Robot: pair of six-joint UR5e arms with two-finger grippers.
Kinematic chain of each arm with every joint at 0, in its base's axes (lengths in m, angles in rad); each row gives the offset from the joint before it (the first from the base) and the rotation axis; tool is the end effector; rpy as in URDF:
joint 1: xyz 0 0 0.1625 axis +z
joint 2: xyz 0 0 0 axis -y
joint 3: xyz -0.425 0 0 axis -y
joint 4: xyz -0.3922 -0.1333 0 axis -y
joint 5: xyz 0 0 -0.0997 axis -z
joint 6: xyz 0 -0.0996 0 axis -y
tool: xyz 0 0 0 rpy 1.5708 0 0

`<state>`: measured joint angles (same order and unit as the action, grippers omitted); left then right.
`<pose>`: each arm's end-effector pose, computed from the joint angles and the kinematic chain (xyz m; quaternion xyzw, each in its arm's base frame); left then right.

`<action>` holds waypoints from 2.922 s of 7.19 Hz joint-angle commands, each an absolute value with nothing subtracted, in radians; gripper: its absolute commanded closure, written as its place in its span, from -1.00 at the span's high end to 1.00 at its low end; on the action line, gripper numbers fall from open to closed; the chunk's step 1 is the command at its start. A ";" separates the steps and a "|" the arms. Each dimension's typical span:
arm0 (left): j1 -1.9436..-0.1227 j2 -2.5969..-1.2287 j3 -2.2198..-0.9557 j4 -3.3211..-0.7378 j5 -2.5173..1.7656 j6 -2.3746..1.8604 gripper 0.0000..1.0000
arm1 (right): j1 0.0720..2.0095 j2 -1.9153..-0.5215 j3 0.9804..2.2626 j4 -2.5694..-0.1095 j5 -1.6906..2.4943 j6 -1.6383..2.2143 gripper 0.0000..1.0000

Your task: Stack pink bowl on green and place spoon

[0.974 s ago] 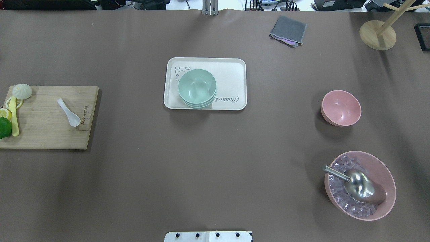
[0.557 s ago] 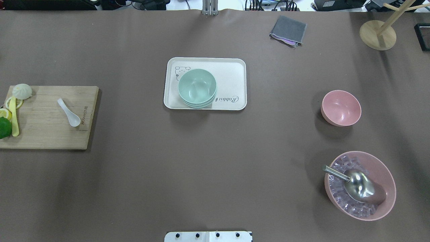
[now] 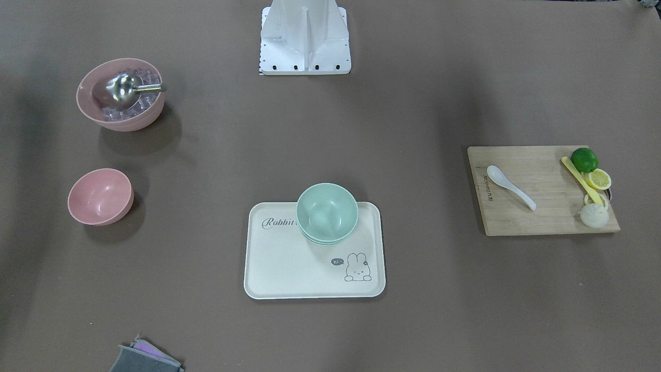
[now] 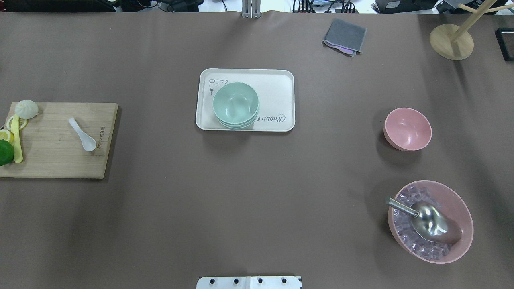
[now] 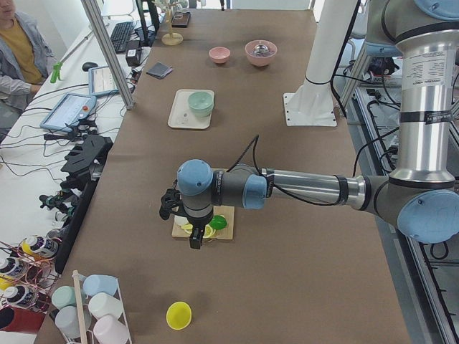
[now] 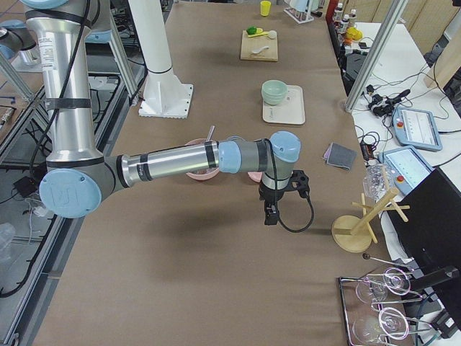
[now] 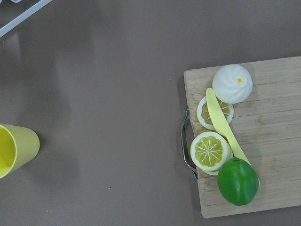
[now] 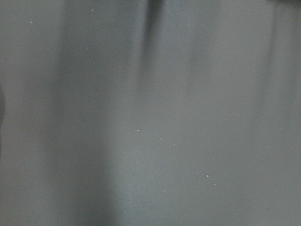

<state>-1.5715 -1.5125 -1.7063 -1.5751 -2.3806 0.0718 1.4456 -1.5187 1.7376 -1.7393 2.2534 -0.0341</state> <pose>-0.0615 -0.4712 0.6169 0.0517 0.3920 0.0487 0.9172 0.0064 -0.5133 0.5739 0.0085 -0.3353 -0.0834 0.9384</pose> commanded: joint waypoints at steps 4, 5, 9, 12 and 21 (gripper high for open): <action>-1.572 -1.512 -1.703 -1.577 -2.387 0.072 0.97 | 1.427 -1.519 1.741 -1.713 2.252 -0.040 1.00; -1.572 -1.511 -1.710 -1.577 -2.388 0.074 0.96 | 1.425 -1.519 1.747 -1.713 2.253 -0.040 1.00; -1.571 -1.511 -1.713 -1.578 -2.390 0.072 0.96 | 1.413 -1.519 1.753 -1.713 2.342 -0.035 1.00; -1.571 -1.511 -1.709 -1.580 -2.390 0.072 0.96 | 1.280 -1.505 1.747 -1.645 2.376 0.149 1.00; -1.563 -1.513 -1.701 -1.580 -2.390 0.074 0.96 | 1.037 -1.434 1.629 -1.339 2.273 0.495 0.80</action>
<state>-1.5636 -1.5125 -1.7012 -1.5798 -2.3899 0.0736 1.0587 -1.4568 1.6534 -1.3400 2.2823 0.4912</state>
